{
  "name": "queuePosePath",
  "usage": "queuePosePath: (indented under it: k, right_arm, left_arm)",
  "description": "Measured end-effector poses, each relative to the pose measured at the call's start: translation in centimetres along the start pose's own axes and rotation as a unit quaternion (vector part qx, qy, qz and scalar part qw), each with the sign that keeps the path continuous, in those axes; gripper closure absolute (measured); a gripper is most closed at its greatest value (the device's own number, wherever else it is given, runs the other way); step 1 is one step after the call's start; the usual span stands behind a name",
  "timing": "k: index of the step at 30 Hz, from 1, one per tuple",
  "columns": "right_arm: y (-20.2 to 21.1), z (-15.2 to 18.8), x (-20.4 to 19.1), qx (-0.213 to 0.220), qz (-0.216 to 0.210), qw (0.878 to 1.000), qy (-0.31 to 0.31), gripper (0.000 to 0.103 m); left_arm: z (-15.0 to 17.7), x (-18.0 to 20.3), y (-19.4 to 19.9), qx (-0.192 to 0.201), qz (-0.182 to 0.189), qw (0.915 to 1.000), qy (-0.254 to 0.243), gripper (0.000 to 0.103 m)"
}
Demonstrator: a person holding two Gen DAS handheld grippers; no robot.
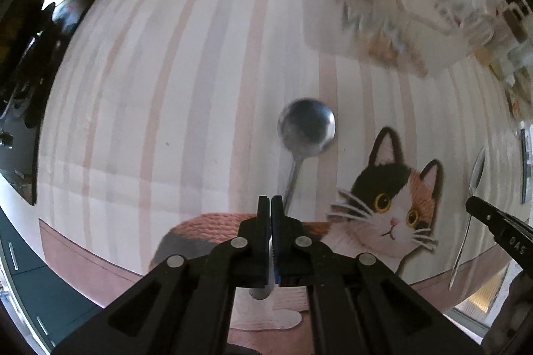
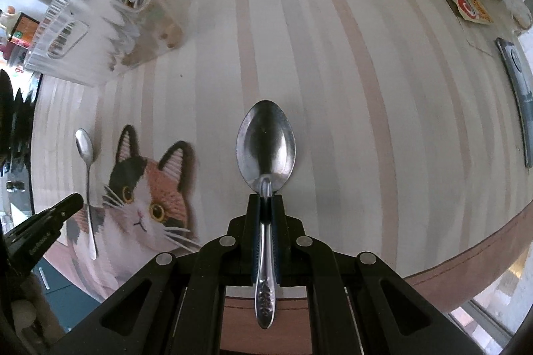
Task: Organize utensils
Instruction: 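Lift both spoons and move them toward the clear basket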
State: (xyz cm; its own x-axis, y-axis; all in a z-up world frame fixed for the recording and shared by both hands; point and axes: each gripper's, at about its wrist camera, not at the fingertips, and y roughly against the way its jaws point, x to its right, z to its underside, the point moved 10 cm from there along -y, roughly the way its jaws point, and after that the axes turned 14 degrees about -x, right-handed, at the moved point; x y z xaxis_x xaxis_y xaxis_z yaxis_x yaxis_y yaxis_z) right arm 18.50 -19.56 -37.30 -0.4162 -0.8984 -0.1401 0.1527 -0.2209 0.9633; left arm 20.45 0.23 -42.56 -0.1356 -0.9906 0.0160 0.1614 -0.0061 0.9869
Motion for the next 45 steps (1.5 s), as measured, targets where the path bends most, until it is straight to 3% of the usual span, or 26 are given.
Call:
queuePosePath:
  k: [3, 6, 9, 11, 12, 13, 15, 18, 20, 23, 24, 26, 30, 36, 37, 45]
  right_arm:
    - [0.9, -0.5, -0.6, 0.009, -0.004, 1.0, 0.003, 0.097]
    - [1.9, -0.4, -1.0, 0.019, -0.008, 1.0, 0.007, 0.097]
    - [2.6, -0.8, -1.1, 0.024, -0.009, 1.0, 0.008, 0.097]
    - [2.9, -0.8, -1.6, 0.025, -0.011, 1.0, 0.007, 0.097]
    - [3.0, -0.8, -1.6, 0.025, -0.009, 1.0, 0.007, 0.097]
    - [2.9, -0.7, -1.5, 0.025, -0.009, 1.0, 0.006, 0.097]
    - [2.9, -1.2, -1.1, 0.024, -0.009, 1.0, 0.002, 0.097]
    - [2.8, -1.2, -0.2, 0.021, -0.01, 1.0, -0.005, 0.097]
    - [2.5, -1.3, 0.3, 0.019, -0.006, 1.0, -0.009, 0.097]
    - [2.0, -1.7, 0.4, 0.017, -0.002, 1.0, -0.014, 0.097]
    - [1.8, -1.8, 0.5, 0.016, 0.0, 1.0, -0.016, 0.097]
    - [1.4, -2.0, 0.7, 0.014, 0.005, 1.0, -0.019, 0.097]
    - [1.0, -2.0, 1.0, 0.011, 0.008, 1.0, -0.022, 0.097]
    - [1.3, -2.3, 0.8, 0.017, 0.007, 1.0, -0.022, 0.097]
    - [1.5, -2.0, 0.8, 0.019, 0.006, 1.0, -0.022, 0.097]
    - [3.8, -1.7, 0.6, 0.035, -0.002, 0.999, -0.012, 0.097]
  left_arm:
    - [-0.2, 0.3, 0.9, 0.015, 0.002, 0.9999, 0.0, 0.103]
    - [-0.4, -0.3, 1.3, 0.024, 0.027, 0.9993, -0.011, 0.101]
    - [-2.2, -1.1, -1.2, -0.006, 0.058, 0.9979, -0.028, 0.096]
    - [-2.5, -1.5, -3.3, -0.023, 0.047, 0.998, -0.036, 0.09]
    - [-3.0, -1.6, -3.4, -0.01, 0.047, 0.9979, -0.044, 0.085]
    - [-3.4, -1.5, -3.1, 0.0, 0.044, 0.9976, -0.053, 0.066]
    - [-4.1, -1.2, -2.5, -0.005, 0.038, 0.9973, -0.063, 0.044]
    - [-5.7, -0.7, -0.9, 0.004, 0.009, 0.9976, -0.069, 0.038]
    - [-7.1, -0.4, -0.3, 0.009, -0.015, 0.9972, -0.073, 0.038]
    - [-9.0, 0.1, 1.5, 0.023, -0.017, 0.9969, -0.072, 0.039]
    - [-9.5, 0.3, 2.2, 0.027, -0.017, 0.997, -0.07, 0.042]
    - [-10.0, 1.0, 3.2, 0.039, -0.017, 0.9964, -0.074, 0.065]
    - [-11.3, 1.2, 5.0, 0.04, -0.033, 0.9948, -0.088, 0.065]
    - [-11.5, 2.6, 7.1, 0.046, -0.03, 0.9953, -0.079, 0.065]
    - [-11.8, 2.9, 7.9, 0.068, -0.026, 0.994, -0.082, 0.065]
    - [-7.0, 3.9, 13.1, 0.093, -0.028, 0.9912, -0.09, 0.066]
